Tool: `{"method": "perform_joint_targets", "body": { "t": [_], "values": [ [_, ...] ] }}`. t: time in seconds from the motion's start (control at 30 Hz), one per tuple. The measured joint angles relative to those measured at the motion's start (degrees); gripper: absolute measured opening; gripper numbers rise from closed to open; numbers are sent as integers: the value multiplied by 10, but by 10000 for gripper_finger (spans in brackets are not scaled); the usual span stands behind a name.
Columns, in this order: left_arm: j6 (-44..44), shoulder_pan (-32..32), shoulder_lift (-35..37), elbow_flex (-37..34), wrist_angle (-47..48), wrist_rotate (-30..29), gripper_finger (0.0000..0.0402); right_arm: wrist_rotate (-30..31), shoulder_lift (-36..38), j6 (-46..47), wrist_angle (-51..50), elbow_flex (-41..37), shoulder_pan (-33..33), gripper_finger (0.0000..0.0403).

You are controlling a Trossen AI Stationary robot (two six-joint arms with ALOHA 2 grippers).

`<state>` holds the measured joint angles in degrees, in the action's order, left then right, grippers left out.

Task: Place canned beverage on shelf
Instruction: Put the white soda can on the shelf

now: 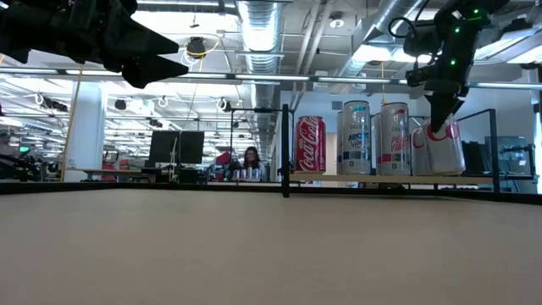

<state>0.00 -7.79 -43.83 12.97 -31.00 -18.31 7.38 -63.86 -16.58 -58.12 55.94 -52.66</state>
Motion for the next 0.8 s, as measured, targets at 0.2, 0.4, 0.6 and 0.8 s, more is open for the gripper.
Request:
{"method": "perform_joint_targets", "body": {
  "t": [0.2, 0.4, 0.6, 0.8],
  "values": [
    [1, 0, 0, 0, 0, 0, 346, 1, 0, 0, -1, 0, 0, 357],
    [2, 0, 0, 0, 0, 0, 346, 4, 0, 17, -4, 0, 0, 358],
    [-1, 0, 0, 0, 0, 4, 346, 11, 0, 21, 0, 0, 2, 379],
    [-5, 0, 0, 0, 0, 14, 346, 19, 0, 21, -2, 0, 2, 396]
  ]
}}
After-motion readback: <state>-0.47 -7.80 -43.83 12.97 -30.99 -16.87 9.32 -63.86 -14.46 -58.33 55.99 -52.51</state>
